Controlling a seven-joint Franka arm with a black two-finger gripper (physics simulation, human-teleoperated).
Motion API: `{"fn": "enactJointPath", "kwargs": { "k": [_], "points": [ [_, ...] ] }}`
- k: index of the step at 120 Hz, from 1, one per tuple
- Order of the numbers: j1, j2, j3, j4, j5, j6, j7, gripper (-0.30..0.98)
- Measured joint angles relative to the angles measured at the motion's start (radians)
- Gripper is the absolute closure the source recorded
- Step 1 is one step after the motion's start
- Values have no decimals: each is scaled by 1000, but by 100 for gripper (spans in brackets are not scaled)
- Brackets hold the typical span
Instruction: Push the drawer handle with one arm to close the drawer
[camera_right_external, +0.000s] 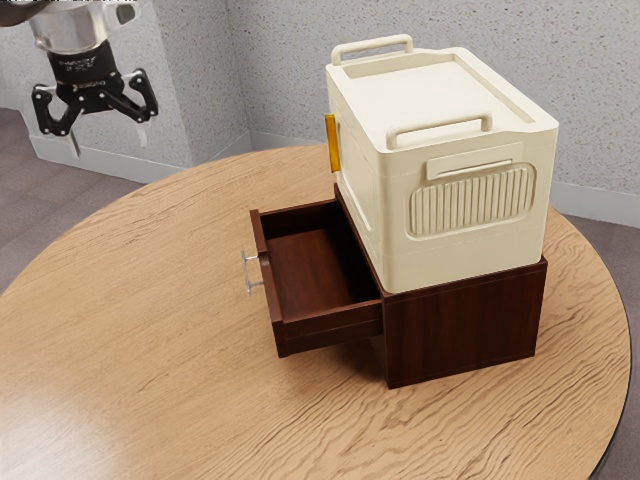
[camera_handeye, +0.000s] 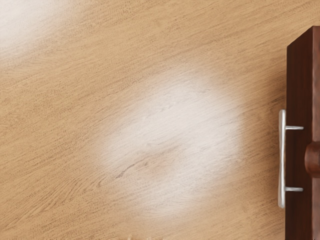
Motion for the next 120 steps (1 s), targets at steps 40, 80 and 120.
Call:
{"fn": "enactJointPath", "kwargs": {
  "k": [40, 80, 120],
  "points": [
    [-63, -78, 3, -263, 14, 70, -25, 19],
    [-69, -7, 74, -587, 119, 632, 357, 70],
    [-128, 121, 42, -561, 47, 928, 839, 77]
  ]
}}
